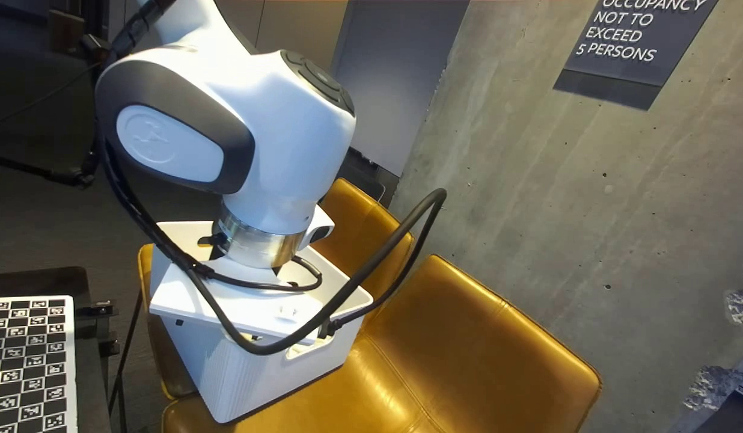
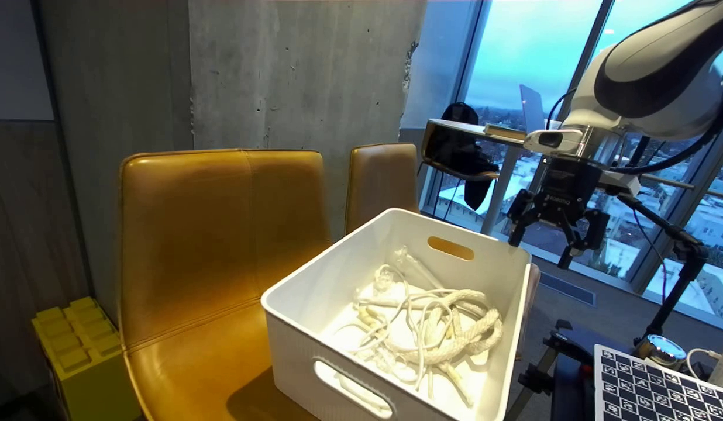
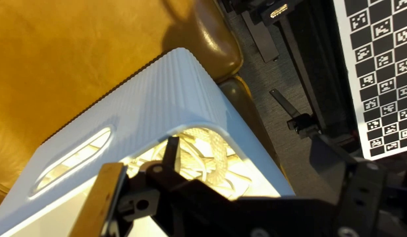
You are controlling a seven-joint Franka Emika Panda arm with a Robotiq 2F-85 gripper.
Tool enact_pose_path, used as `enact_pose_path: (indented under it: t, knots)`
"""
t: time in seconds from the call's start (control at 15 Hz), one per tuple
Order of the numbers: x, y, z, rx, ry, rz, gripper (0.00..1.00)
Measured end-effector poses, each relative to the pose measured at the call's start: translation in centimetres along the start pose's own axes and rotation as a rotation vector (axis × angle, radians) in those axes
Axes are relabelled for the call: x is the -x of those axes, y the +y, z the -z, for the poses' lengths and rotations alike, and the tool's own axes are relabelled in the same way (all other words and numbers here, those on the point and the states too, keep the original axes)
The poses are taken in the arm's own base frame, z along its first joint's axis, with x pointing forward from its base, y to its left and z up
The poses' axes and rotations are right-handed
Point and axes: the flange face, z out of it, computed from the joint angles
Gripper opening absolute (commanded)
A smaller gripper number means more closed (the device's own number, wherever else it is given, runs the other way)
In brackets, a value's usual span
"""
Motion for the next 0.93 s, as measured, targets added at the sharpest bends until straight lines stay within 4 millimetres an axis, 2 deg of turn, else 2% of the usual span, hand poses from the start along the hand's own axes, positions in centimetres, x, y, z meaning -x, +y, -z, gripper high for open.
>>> enact_pose_path:
  t: [0.2, 0.33, 0.6, 0.73, 0.93]
  knots:
    - [0.4, 0.4, 1.9, 0.021, 0.013, -0.006, 1.00]
    - [-0.4, 0.7, 4.1, 0.034, 0.032, 0.004, 1.00]
    - [-4.9, 1.8, 9.2, 0.096, 0.041, -0.006, 1.00]
    - [-7.2, 2.3, 10.0, 0.126, -0.033, -0.051, 1.00]
    - [-9.1, 2.8, 9.0, 0.119, -0.175, -0.135, 1.00]
